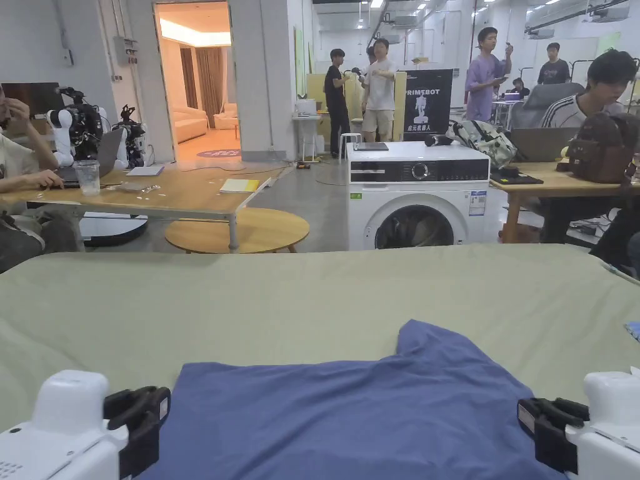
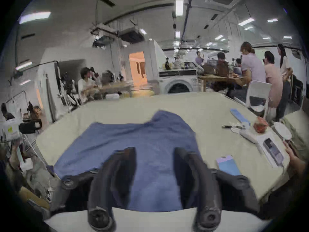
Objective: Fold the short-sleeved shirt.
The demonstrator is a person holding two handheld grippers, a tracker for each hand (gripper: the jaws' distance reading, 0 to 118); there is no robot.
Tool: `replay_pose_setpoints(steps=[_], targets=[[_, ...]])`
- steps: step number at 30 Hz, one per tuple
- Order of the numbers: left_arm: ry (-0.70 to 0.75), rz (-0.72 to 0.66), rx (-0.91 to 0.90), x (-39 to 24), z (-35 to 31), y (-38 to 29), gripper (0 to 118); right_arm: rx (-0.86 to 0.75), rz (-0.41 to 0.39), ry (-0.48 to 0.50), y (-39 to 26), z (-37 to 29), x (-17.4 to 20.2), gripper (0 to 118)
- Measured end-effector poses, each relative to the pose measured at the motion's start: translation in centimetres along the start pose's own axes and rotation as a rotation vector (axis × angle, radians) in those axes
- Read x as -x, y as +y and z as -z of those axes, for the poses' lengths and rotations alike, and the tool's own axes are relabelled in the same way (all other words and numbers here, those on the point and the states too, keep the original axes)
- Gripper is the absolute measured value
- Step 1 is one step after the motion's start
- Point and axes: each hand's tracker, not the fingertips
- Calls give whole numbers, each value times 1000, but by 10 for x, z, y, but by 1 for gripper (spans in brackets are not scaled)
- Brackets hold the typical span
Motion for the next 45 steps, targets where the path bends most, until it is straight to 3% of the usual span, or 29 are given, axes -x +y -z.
replay_pose_setpoints(steps=[2,11,12,14,19,25,27,29,31,32,34,36,37,39,40,45], targets=[[-16,16,-6,-7,-2,0,0,-1,-3,12,-4,2,5,0],[-50,-124,109,40,-5,-1,0,39,20,17,-16,-1,-4,0],[-64,-125,148,51,-6,-5,5,43,26,19,-18,-3,-8,0],[-57,-126,249,70,-8,-22,56,50,39,17,-19,-9,-10,0],[5,-62,471,87,-6,-83,56,82,53,-7,-28,-14,-24,0],[-41,-140,597,89,24,-133,55,126,61,-37,-31,-18,-40,0],[-2,-99,672,81,36,-143,44,133,60,-54,-33,-25,-44,0],[4,-131,627,81,36,-139,28,141,49,-85,-37,-33,-50,0],[-45,-182,646,80,38,-134,20,158,39,-120,-42,-41,-59,0],[-4,-137,656,73,40,-136,2,166,34,-132,-45,-46,-63,0],[1,-32,668,65,43,-135,0,196,26,-144,-52,-52,-77,0],[7,-38,672,63,44,-134,0,287,12,-99,-59,-55,-91,0],[7,-38,674,63,44,-134,0,325,8,-97,-63,-55,-96,3],[6,-32,678,50,39,-128,0,402,19,-95,-79,-51,-110,52],[6,-30,678,49,39,-127,0,433,27,-60,-85,-48,-113,66],[6,-62,681,49,37,-124,0,520,41,6,-117,-28,-106,66]])
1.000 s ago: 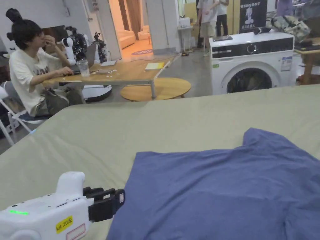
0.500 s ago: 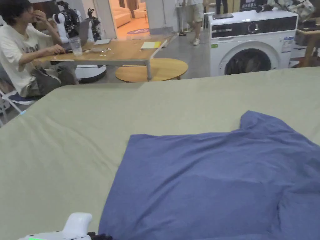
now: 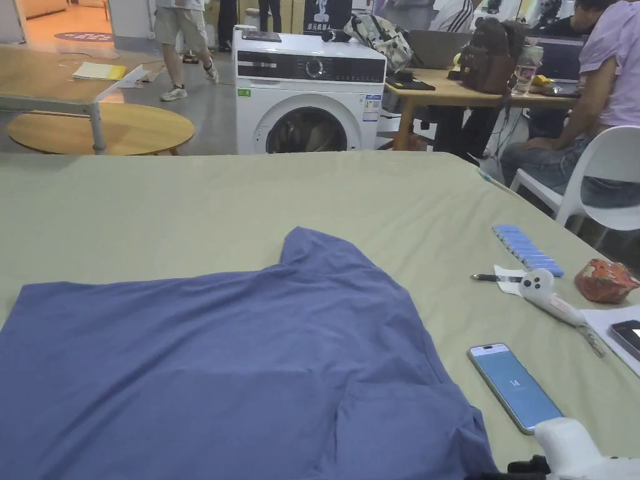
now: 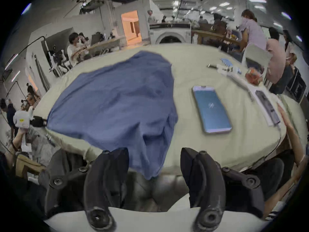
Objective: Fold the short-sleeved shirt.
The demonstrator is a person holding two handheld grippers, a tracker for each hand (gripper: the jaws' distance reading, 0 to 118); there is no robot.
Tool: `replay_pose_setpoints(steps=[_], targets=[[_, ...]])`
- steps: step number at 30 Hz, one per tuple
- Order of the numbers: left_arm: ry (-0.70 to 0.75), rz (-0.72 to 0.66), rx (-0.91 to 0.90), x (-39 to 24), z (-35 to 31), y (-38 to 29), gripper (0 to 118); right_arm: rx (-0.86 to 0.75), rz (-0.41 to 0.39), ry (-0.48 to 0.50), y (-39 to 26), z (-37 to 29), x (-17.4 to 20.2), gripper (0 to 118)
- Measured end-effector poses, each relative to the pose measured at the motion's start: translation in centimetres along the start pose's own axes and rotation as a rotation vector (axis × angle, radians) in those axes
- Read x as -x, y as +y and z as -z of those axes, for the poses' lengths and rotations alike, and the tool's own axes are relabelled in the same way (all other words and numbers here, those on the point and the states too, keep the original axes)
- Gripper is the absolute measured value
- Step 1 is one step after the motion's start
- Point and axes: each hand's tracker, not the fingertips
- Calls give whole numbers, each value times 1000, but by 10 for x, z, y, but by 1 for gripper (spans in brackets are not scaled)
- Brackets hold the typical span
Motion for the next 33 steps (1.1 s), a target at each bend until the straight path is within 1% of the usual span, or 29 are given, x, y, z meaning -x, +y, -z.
replay_pose_setpoints(steps=[1,2,3,4,7,8,9,10,11,14,17,18,20,21,22,25,28,29,30,31,32,33], targets=[[-3,-6,1,-1,-1,0,0,13,-14,-7,-2,8,2,66],[-5,-10,1,1,-2,1,0,20,-26,-23,-2,15,4,60],[-8,-16,2,1,-3,1,0,25,-47,-64,-2,21,6,56],[-7,-17,2,-1,-4,1,0,11,-60,-66,-2,21,7,53],[-4,-30,-11,-2,-8,0,0,-7,-38,-35,5,7,5,43],[-8,-33,-18,-2,-12,1,0,-24,-25,8,8,2,5,29],[-15,-35,-26,-2,-16,3,0,-19,-35,-21,10,-3,6,6],[-35,-48,-62,8,-17,6,0,-31,-63,-39,16,-6,8,1],[-54,-66,-105,9,-24,12,0,-53,-71,-33,23,-9,8,1],[-74,-104,-219,18,-38,50,0,-109,-57,-11,64,-6,11,1],[-57,-107,-275,28,-28,99,0,-145,-70,-54,114,19,17,1],[-46,-107,-280,31,-17,117,0,-147,-60,-59,132,32,16,1],[-27,-108,-278,39,5,148,0,-145,-7,-64,163,60,12,1],[-16,-112,-276,44,17,161,0,-144,10,-73,177,74,11,1],[-1,-122,-261,49,33,174,0,-139,43,-89,189,88,9,1],[17,-152,-247,58,59,201,0,-123,97,-116,209,121,5,1],[29,-177,-228,62,79,214,0,-119,110,-130,212,140,8,1],[33,-185,-221,63,83,216,0,-112,111,-143,211,143,10,5],[30,-183,-212,69,91,218,0,-109,101,-159,210,145,13,14],[29,-181,-218,68,91,217,4,-129,84,-179,207,143,16,31],[29,-184,-250,67,89,215,33,-144,77,-181,205,141,19,59],[4,-187,-271,67,86,213,56,-167,73,-180,203,142,13,64]])
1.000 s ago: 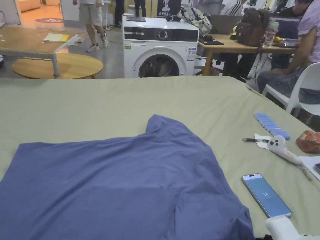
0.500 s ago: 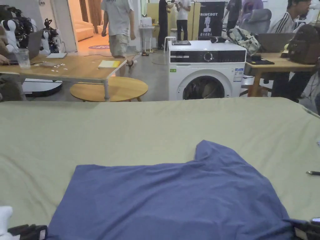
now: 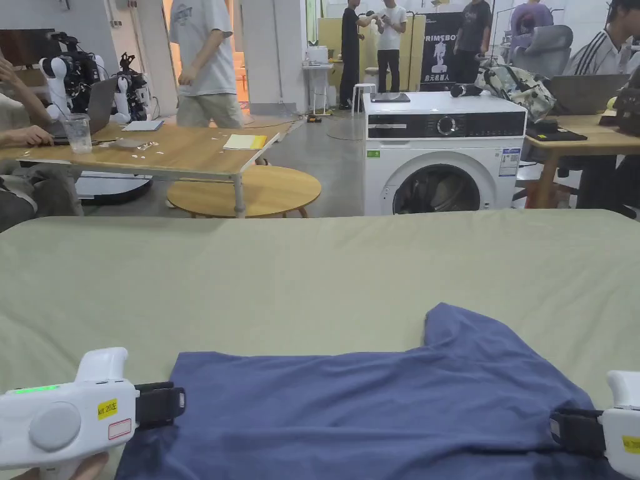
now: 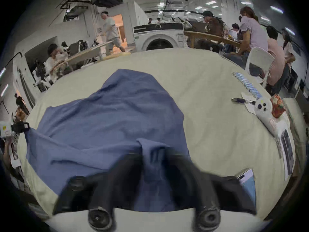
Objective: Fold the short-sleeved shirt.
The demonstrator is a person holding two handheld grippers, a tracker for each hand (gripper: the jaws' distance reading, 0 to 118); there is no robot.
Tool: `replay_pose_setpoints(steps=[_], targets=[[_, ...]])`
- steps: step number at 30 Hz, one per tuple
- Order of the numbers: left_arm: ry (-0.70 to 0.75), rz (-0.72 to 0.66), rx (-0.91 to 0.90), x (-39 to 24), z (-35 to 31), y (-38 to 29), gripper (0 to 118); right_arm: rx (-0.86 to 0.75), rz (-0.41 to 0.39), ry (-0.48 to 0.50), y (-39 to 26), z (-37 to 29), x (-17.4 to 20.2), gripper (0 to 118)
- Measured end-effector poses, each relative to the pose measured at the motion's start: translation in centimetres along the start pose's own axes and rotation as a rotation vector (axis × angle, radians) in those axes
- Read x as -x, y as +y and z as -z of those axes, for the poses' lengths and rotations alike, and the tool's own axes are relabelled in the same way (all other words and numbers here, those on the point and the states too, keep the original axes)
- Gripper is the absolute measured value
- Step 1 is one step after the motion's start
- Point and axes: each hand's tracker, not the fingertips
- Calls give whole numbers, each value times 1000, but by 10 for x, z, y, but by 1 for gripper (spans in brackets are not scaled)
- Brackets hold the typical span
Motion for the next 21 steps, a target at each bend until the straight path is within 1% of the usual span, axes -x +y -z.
replay_pose_setpoints(steps=[1,2,3,4,5,7,9,10,11,12,13,14,15,16,19,21], targets=[[-31,-4,-30,-6,-8,-4,67,-24,-4,6,1,-5,3,68],[-39,10,-67,-13,-15,-6,77,-63,-9,23,2,-11,7,69],[-30,36,-90,-20,-19,-8,83,-91,-21,23,3,-16,13,69],[-9,62,-113,-31,-24,-10,77,-118,-38,32,4,-21,17,69],[-14,59,-127,-40,-29,-12,77,-154,-46,41,6,-26,24,69],[-80,73,-179,-57,-40,-17,76,-210,-53,69,10,-37,41,69],[-85,119,-198,-78,-46,-20,75,-237,-43,100,12,-44,58,69],[-108,150,-187,-86,-47,-21,70,-237,-39,123,14,-46,65,69],[-127,161,-153,-92,-48,-20,55,-246,-30,138,14,-48,72,68],[-126,158,-152,-97,-49,-21,37,-244,-28,154,14,-50,76,65],[-124,160,-155,-104,-53,-23,18,-237,-31,150,14,-50,81,55],[-124,175,-171,-106,-57,-26,0,-231,-34,138,14,-49,85,25],[-126,179,-176,-108,-60,-28,0,-229,-41,142,11,-51,85,2],[-126,179,-175,-107,-63,-28,0,-223,-48,158,9,-51,85,0],[-143,155,-166,-101,-73,-26,0,-214,-67,139,5,-52,86,0],[-142,120,-178,-91,-82,-24,0,-209,-60,152,1,-57,83,0]])
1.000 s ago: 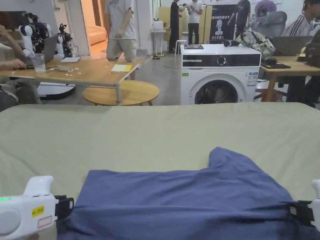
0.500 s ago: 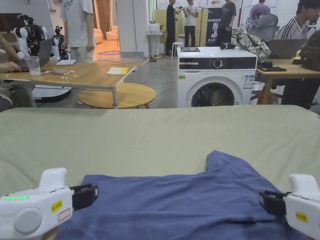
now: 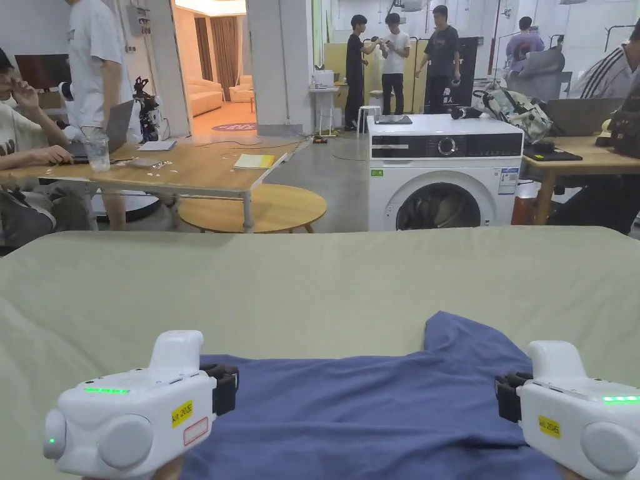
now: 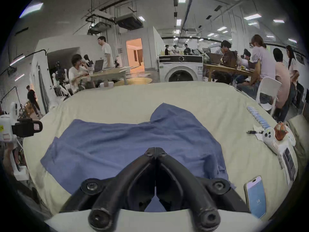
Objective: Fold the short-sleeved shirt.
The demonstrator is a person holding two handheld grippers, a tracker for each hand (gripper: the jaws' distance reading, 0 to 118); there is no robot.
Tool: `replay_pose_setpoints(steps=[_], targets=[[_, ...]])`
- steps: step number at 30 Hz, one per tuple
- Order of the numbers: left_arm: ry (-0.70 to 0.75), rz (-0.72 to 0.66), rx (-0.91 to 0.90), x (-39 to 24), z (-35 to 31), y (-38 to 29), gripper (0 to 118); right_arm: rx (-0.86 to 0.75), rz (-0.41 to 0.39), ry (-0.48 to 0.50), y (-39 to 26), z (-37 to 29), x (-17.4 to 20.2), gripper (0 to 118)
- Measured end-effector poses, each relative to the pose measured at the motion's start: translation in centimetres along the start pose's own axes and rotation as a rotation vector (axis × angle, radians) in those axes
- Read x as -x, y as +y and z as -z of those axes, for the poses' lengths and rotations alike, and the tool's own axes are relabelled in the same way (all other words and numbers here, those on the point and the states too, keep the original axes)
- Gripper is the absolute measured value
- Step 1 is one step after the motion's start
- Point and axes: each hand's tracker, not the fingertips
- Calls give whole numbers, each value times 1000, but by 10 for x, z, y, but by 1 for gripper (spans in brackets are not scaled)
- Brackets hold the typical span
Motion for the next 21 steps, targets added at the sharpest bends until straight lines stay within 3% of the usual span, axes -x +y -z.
replay_pose_setpoints(steps=[3,4,5,6,9,15,16,20,21], targets=[[-56,-129,60,36,-14,-1,1,12,7,28,-5,-11,-10,0],[-74,-148,58,49,-21,-8,23,14,3,33,-8,-17,-15,0],[-26,-147,86,58,-26,-15,58,16,-1,30,-12,-22,-19,0],[30,-144,88,65,-31,-24,60,17,-4,31,-15,-27,-23,0],[122,-201,180,92,-34,-49,60,16,18,36,-26,-40,-31,0],[134,-273,290,110,-11,-88,60,52,50,37,-40,-53,-34,0],[126,-275,334,107,-2,-92,56,56,48,32,-42,-55,-36,0],[197,-117,352,82,18,-103,11,69,46,-6,-45,-63,-45,0],[187,-108,368,80,20,-101,8,72,47,-18,-46,-66,-49,0]])
